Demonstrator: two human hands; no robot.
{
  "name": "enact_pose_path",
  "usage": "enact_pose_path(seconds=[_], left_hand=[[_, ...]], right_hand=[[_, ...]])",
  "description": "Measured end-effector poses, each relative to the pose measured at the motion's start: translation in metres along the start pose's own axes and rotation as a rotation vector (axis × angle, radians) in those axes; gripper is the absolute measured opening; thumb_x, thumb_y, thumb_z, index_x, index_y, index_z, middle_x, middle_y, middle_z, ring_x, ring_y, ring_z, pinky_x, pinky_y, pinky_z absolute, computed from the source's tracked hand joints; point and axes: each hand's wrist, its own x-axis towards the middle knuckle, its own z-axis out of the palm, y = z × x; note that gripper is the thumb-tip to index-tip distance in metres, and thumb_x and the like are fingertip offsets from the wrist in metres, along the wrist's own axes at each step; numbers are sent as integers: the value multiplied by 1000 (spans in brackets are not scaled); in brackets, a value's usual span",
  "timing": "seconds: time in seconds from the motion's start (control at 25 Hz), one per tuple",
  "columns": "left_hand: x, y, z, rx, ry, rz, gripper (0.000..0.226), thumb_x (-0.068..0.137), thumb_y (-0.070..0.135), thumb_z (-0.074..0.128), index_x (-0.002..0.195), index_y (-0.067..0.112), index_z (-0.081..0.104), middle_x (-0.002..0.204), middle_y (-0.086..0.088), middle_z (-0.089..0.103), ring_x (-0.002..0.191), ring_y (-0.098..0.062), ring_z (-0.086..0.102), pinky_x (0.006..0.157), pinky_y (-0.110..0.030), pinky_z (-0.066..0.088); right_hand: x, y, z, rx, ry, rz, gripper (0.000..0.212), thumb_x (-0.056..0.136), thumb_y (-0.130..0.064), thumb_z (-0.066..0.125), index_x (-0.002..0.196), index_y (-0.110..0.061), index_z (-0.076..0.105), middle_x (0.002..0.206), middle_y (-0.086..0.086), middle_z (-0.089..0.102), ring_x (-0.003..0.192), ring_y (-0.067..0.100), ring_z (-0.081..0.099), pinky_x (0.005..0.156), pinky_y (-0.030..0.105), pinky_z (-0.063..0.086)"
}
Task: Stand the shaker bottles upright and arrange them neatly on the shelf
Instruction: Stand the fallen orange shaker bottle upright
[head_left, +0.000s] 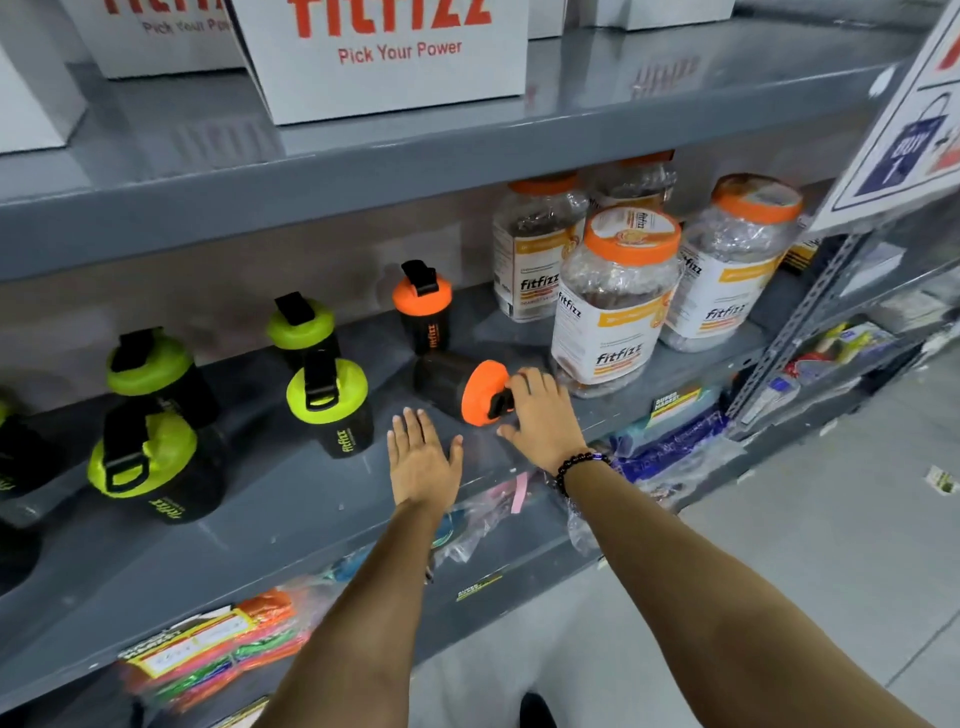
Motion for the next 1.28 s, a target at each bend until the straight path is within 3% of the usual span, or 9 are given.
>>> enact_pose_path(seconds=[0.16, 0.4, 0.48, 0.6, 0.76, 1.04, 1.28], left_hand=[[3, 1, 4, 32, -21, -9, 68, 100, 45, 27, 151, 4, 11, 161, -18, 8, 150, -32, 3, 123, -42, 0], [2, 0, 5, 47, -14, -14, 67, 100, 45, 26, 151, 5, 11, 161, -17, 8, 150, -31, 3, 124, -42, 1], [2, -1, 6, 49, -15, -16, 67, 100, 46, 25, 151, 5, 11, 161, -17, 8, 150, -31, 3, 124, -42, 2], [4, -1, 6, 50, -24, -16, 67, 100, 47, 23, 152, 6, 10, 161, -16, 7, 150, -31, 2, 125, -42, 2], [4, -1, 7, 43, -20, -21, 67, 99, 48, 23, 152, 7, 10, 162, -15, 7, 150, -31, 2, 125, -42, 2], [5, -1, 9, 37, -23, -30, 67, 99, 48, 24, 152, 8, 10, 162, -15, 7, 150, -30, 2, 125, -42, 2], [4, -2, 9, 32, -23, -14, 67, 99, 48, 22, 152, 8, 9, 162, -15, 6, 150, -30, 1, 124, -42, 1]], right_hand=[[9, 9, -4, 33, 59, -66, 41, 82, -22, 63, 120, -10, 51, 126, 11, 51, 116, 31, 47, 96, 42, 38], [33, -2, -35, 271, 188, -150, 40, 74, -22, 66, 108, -2, 57, 109, 17, 62, 102, 35, 56, 87, 42, 44], [49, -14, -51, 352, 157, -145, 37, 77, -22, 63, 108, -3, 56, 109, 16, 63, 100, 34, 58, 84, 40, 47], [74, -25, -67, 284, 56, -166, 31, 78, -24, 60, 103, -5, 55, 103, 15, 64, 95, 35, 61, 73, 36, 46], [97, -33, -81, 269, -94, -112, 29, 84, -25, 58, 103, -4, 59, 101, 18, 65, 97, 35, 62, 72, 33, 45], [102, -47, -86, 170, -110, 19, 36, 82, -42, 58, 70, -10, 50, 73, 4, 52, 79, 27, 54, 64, 30, 39], [98, -51, -89, 184, -148, 84, 42, 79, -49, 57, 56, -16, 43, 59, -1, 44, 73, 24, 53, 62, 29, 40]])
